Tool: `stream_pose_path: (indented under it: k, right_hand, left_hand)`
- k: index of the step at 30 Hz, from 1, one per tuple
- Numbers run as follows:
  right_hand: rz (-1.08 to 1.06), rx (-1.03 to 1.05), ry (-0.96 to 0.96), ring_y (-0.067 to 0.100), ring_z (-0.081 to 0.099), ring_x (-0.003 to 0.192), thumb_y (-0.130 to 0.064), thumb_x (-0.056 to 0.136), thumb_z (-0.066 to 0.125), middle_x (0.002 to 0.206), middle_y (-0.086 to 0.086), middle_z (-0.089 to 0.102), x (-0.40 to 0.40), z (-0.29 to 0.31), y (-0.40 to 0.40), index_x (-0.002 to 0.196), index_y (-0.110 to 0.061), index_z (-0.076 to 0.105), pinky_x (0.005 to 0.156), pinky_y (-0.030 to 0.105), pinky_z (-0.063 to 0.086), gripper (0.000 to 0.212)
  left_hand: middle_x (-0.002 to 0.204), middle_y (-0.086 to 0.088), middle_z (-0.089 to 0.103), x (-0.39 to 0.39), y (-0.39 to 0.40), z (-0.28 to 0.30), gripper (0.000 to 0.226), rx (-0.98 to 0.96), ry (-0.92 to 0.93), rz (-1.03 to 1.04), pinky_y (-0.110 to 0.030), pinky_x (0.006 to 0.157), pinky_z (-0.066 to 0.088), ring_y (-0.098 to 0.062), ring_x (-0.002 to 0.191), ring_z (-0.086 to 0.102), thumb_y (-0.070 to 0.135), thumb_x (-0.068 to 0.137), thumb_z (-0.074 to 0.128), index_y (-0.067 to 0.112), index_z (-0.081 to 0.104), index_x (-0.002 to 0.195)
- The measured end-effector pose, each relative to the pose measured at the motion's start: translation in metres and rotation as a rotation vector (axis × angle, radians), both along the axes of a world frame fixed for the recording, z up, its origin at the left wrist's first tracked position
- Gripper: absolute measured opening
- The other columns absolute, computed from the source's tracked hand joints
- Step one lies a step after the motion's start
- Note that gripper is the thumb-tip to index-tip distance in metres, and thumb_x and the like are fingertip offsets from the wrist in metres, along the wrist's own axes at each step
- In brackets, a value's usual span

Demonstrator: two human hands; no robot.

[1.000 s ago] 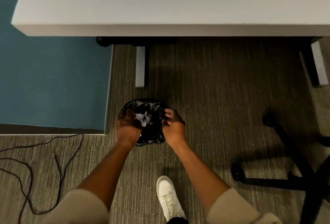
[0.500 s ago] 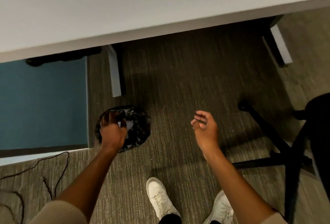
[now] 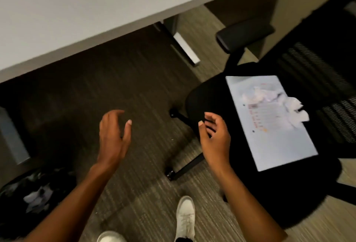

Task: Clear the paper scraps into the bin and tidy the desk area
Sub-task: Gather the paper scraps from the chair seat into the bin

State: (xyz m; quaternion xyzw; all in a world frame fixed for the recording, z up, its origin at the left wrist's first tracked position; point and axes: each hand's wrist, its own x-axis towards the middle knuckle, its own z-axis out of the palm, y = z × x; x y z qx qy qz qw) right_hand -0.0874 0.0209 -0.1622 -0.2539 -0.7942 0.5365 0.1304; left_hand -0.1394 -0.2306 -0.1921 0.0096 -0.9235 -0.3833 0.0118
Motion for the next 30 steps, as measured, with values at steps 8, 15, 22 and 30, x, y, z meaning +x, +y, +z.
stream_pose_path:
  k: [8,15,22,30]
  right_hand:
    - [-0.231,0.243,-0.066,0.017,0.053,0.114,-0.020,0.090,0.064,0.125,-0.001,0.051,0.019,0.011,0.165,0.121,-0.022,0.058,0.095,0.035,0.049,0.032]
    - [-0.369,0.337,-0.184,0.027,0.033,0.134,-0.033,0.085,0.070,0.147,0.003,0.032,0.027,-0.010,0.257,0.132,-0.024,0.048,0.106,0.043,0.041,0.053]
    - [-0.370,0.402,-0.320,0.033,0.024,0.140,-0.038,0.078,0.075,0.157,0.008,0.019,0.002,-0.039,0.299,0.144,-0.027,0.035,0.110,0.053,0.035,0.078]
    - [-0.280,0.576,-0.406,0.032,0.037,0.129,-0.044,0.082,0.070,0.148,0.008,0.035,-0.033,-0.054,0.331,0.141,-0.032,0.043,0.103,0.044,0.039,0.066]
  left_hand:
    - [0.138,-0.010,0.043,-0.030,0.148,0.031,0.038,0.018,0.071,-0.315,-0.046,0.106,0.044,-0.023,0.130,0.042,0.026,0.097,0.056,0.013,0.048,0.131]
    - [0.149,-0.015,0.038,-0.037,0.256,0.031,0.040,-0.040,0.112,-0.546,-0.051,0.112,0.037,-0.028,0.140,0.035,0.026,0.096,0.058,0.009,0.050,0.131]
    - [0.163,-0.016,0.019,-0.045,0.323,0.019,0.059,-0.195,0.123,-0.733,-0.049,0.120,0.025,-0.033,0.151,0.018,0.042,0.097,0.053,0.012,0.038,0.146]
    - [0.167,-0.014,-0.001,-0.052,0.377,0.001,0.077,-0.337,0.059,-0.850,-0.056,0.122,0.021,-0.038,0.153,0.001,0.030,0.093,0.063,0.023,0.018,0.156]
